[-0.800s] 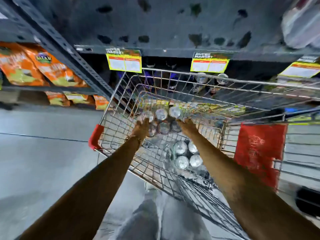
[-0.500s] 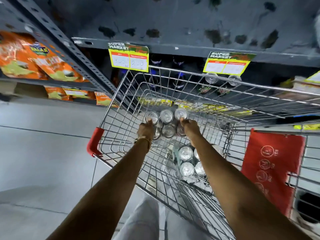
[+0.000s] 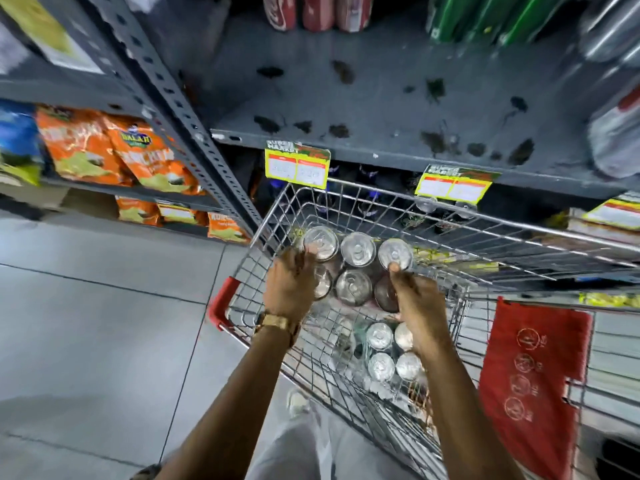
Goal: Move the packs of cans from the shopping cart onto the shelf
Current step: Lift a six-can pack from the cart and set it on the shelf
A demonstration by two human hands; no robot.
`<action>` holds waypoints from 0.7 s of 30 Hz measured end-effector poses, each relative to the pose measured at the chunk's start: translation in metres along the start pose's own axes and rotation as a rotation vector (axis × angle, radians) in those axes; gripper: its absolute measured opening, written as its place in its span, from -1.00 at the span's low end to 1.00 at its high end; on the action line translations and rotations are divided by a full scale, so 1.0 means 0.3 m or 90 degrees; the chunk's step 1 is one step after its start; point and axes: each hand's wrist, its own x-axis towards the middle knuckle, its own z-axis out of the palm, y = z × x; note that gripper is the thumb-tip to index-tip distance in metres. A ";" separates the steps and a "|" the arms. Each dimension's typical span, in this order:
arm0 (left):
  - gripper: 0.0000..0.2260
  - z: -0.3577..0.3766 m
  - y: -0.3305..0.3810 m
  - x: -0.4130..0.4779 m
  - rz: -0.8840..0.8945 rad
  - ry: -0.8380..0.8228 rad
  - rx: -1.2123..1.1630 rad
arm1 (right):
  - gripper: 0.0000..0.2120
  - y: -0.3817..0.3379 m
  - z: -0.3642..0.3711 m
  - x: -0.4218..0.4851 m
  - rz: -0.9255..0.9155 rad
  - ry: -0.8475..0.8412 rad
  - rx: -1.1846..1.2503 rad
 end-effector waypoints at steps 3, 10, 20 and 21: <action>-0.64 -0.128 0.107 -0.055 0.105 0.049 0.031 | -0.49 -0.125 -0.072 -0.091 -0.102 0.021 -0.007; -0.62 -0.380 0.372 -0.072 0.302 0.164 0.069 | -0.43 -0.467 -0.191 -0.142 -0.286 0.117 -0.082; -0.54 -0.486 0.622 0.212 0.261 0.239 -0.040 | -0.47 -0.857 -0.169 0.173 -0.334 0.130 -0.053; -0.53 -0.483 0.631 0.249 0.243 0.246 -0.047 | -0.47 -0.888 -0.160 0.214 -0.338 0.127 -0.056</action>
